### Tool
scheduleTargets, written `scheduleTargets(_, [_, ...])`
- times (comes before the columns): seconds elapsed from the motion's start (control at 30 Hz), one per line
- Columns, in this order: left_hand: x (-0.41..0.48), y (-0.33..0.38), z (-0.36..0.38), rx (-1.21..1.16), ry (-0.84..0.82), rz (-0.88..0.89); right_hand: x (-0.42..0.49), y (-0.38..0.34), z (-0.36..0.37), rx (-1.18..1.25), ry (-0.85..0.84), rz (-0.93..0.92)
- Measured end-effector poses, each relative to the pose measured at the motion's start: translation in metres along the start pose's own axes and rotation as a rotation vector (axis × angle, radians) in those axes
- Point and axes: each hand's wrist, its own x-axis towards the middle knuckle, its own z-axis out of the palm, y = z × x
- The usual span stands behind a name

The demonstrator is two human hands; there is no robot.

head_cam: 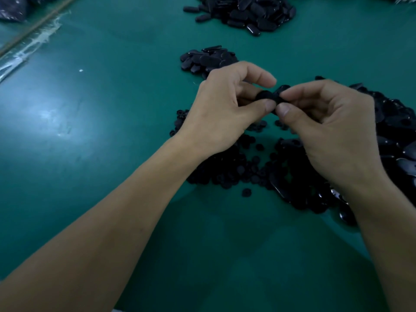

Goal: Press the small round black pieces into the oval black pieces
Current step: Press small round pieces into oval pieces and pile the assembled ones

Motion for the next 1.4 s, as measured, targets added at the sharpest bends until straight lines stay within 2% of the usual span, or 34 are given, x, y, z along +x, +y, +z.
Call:
scheduleTargets(0.2, [-0.0014,0.001,-0.0014,-0.013,-0.001,-0.026,0.0001,-0.0003,-0.0002,0.086,-0.017,0.051])
scheduleTargets(0.8, [-0.0012,0.0005,-0.0035,-0.043,-0.007,-0.028,0.0013,0.0001,-0.0011,0.101,-0.04,0.06])
scheduleTargets(1.4, [-0.0005,0.0004,0.0017,0.06,0.02,-0.022,0.0014,-0.0027,-0.0005,-0.13,0.004,0.063])
